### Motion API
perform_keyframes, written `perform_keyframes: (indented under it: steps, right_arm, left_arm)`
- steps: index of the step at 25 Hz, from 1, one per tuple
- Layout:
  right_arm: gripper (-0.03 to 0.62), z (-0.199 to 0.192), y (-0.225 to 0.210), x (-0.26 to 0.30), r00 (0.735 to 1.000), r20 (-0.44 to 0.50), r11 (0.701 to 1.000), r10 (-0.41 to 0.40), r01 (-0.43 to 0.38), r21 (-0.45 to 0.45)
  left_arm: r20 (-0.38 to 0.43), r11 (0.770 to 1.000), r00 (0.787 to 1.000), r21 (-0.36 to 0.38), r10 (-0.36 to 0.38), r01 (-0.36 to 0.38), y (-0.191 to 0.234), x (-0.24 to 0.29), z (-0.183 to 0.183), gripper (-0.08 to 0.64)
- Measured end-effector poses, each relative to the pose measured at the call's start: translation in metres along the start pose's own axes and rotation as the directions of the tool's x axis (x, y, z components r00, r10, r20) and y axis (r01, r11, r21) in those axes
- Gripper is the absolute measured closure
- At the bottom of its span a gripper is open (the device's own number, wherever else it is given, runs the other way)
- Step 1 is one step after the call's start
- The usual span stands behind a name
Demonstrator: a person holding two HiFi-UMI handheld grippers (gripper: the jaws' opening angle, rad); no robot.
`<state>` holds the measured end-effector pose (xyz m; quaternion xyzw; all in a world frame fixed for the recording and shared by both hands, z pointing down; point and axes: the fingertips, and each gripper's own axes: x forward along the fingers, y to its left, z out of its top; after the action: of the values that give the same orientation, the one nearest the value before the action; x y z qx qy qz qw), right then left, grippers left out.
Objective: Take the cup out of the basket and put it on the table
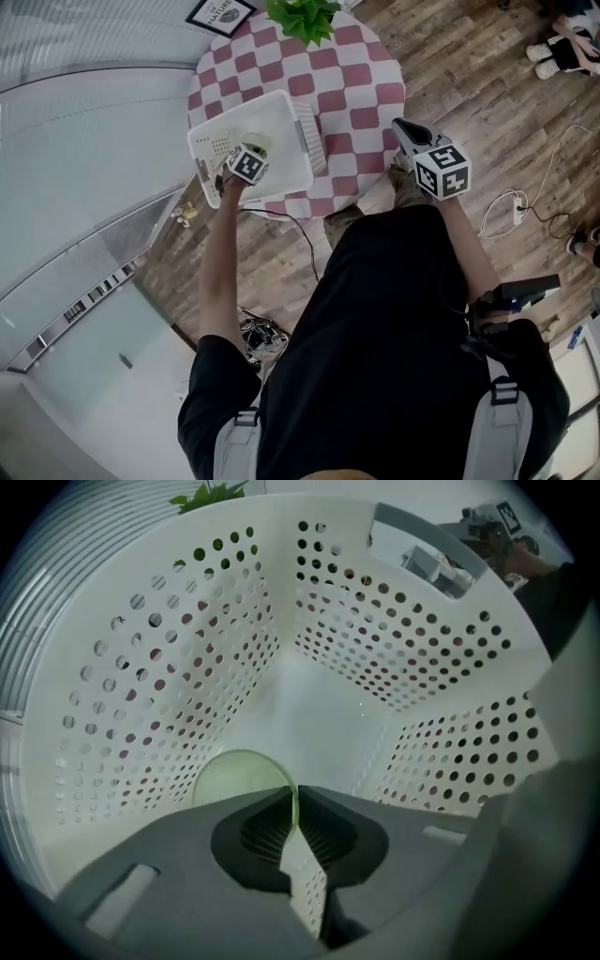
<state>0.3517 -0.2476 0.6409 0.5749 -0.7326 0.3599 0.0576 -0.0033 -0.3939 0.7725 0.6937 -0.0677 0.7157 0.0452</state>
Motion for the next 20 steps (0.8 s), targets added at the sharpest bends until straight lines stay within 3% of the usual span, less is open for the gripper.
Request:
perform_keyframes:
  steps: [20]
  right_arm:
    - [0.58, 0.029, 0.02, 0.018, 0.998, 0.037, 0.994, 0.055, -0.051, -0.092]
  left_arm:
    - [0.106, 0.993, 0.992, -0.108, 0.065, -0.053, 0.012, -0.044, -0.007, 0.537]
